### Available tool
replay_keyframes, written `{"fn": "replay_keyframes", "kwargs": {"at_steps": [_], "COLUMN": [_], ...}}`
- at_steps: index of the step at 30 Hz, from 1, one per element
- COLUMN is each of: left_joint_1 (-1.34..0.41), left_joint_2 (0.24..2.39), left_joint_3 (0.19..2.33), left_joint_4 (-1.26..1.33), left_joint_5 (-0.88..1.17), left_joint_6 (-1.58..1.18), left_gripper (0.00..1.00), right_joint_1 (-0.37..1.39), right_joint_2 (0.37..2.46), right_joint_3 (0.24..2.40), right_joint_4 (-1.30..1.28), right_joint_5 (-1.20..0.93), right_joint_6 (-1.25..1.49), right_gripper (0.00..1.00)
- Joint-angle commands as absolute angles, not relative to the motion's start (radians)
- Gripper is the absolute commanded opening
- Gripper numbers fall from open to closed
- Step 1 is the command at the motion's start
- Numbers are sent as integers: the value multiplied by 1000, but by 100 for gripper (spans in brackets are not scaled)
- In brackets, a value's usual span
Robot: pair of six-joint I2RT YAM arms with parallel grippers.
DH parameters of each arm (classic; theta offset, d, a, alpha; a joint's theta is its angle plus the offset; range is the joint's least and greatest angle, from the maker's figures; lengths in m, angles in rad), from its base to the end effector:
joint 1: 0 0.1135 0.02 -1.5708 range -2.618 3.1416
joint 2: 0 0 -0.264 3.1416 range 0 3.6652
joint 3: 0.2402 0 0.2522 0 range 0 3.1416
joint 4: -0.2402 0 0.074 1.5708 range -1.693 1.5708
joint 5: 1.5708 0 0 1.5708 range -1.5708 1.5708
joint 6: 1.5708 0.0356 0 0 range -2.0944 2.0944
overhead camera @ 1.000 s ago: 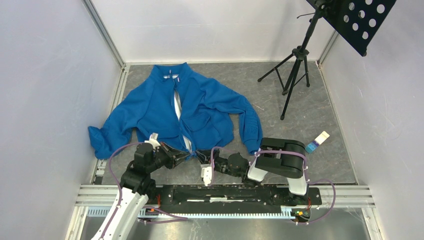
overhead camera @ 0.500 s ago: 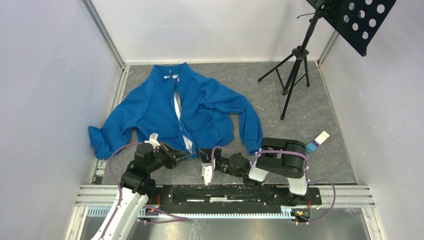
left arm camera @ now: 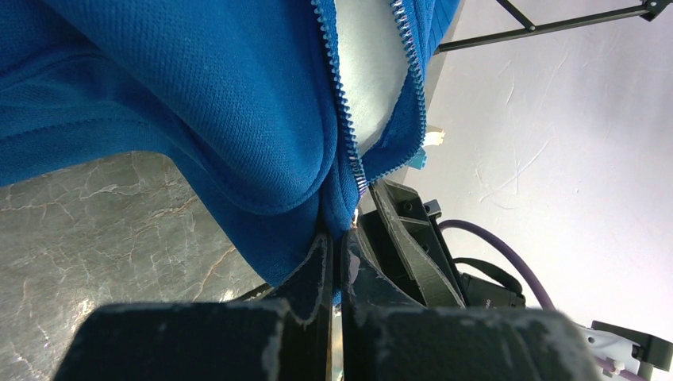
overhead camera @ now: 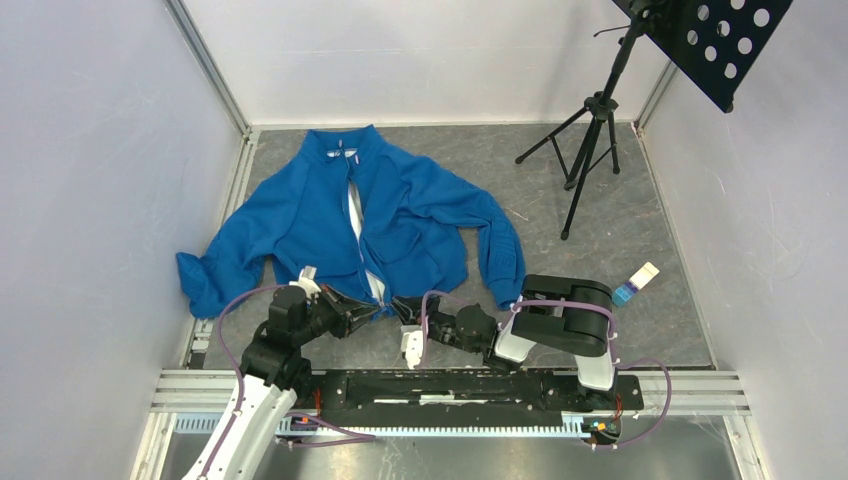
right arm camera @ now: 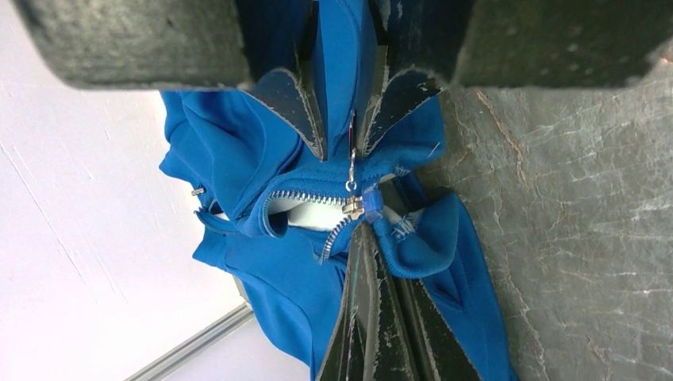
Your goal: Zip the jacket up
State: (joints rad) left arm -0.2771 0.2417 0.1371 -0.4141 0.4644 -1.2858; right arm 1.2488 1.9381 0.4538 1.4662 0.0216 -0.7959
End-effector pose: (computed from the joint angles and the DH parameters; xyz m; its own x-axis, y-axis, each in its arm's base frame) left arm 0.0971 -0.0442 0.1583 -0.7278 -0.6850 -0.0311 -0.2836 0.3420 -0.8959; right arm 0.0974 0.2894 0.1190 0.6687 -0.2527 -0.6992 -0.6628 0.2234 -0.7146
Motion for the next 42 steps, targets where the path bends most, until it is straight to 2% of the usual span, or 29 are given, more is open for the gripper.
{"fn": "replay_keyframes", "kwargs": {"at_steps": [1,4,6,10,13,18,23,29,34,42], "left_joint_1": [-280,-280,-281,-280,-281,-283,-316,-356,-376,-390], "left_joint_2": [241,239,241,257,285,334,371,378,389,455], "left_joint_3": [150,150,153,183,217,249,258,227,226,271], "left_joint_4": [-407,-407,-410,-468,-525,-592,-592,-608,-634,-662], "left_joint_5": [502,503,502,481,460,435,396,351,350,365], "left_joint_6": [-1281,-1281,-1276,-1215,-1144,-1049,-1041,-1077,-1088,-1081], "left_gripper": [2,2,2,2,2,2,2,2,2,2], "right_joint_1": [1247,1247,1247,1250,1255,1252,1249,1213,1139,1011], "right_joint_2": [1922,1920,1903,1817,1715,1750,1824,1856,2003,2225], "right_joint_3": [493,505,509,481,548,913,1168,1380,1702,2057], "right_joint_4": [1579,1550,1505,1392,1044,337,-55,-194,-312,-231], "right_joint_5": [4,5,18,80,137,179,279,420,520,553], "right_joint_6": [-775,-766,-750,-681,-574,-349,-249,-202,-241,-419], "right_gripper": [23,16,3,0,0,0,0,0,0,0]}}
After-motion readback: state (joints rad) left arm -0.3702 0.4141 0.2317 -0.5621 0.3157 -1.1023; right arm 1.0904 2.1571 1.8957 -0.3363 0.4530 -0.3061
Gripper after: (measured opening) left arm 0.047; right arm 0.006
